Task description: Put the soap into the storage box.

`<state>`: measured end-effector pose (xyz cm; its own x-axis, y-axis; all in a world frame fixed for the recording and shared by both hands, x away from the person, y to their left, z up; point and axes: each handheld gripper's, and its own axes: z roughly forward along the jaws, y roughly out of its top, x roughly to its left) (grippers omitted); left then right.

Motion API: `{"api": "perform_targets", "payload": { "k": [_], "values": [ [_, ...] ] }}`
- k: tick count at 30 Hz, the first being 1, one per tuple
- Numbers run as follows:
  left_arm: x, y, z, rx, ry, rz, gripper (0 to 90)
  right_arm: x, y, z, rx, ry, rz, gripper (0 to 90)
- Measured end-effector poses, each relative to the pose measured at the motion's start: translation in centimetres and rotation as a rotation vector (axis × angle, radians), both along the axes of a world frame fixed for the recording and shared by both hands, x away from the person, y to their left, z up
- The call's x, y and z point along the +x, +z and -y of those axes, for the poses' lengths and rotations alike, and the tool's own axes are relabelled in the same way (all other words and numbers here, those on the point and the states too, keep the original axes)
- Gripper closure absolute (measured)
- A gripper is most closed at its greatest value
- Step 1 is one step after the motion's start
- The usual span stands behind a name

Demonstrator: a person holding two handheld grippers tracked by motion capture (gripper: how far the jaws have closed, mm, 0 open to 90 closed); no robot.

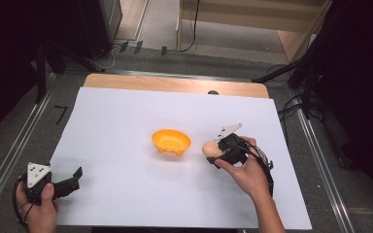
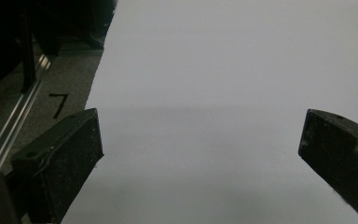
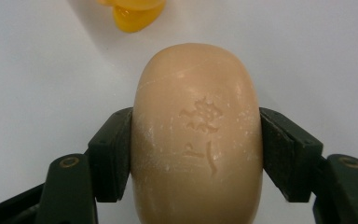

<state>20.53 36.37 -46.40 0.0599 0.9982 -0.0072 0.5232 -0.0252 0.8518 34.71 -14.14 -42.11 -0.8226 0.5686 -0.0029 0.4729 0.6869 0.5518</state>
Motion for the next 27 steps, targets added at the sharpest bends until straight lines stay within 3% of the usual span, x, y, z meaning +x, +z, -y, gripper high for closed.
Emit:
{"api": "perform_targets", "payload": {
  "k": [3,15,27],
  "values": [
    [0.0,0.0,0.0,0.000,0.000,0.000,0.0,0.3,0.3,-0.3,-0.028,0.041,0.021,33.0],
    [0.0,0.0,0.0,-0.001,0.000,-0.001,0.0,2.0,1.9,-1.2,-0.054,0.172,0.090,32.9],
    [0.0,0.0,0.0,-0.001,0.000,0.001,0.0,3.0,2.6,-2.6,-0.053,0.265,0.101,32.9]
  ]
}}
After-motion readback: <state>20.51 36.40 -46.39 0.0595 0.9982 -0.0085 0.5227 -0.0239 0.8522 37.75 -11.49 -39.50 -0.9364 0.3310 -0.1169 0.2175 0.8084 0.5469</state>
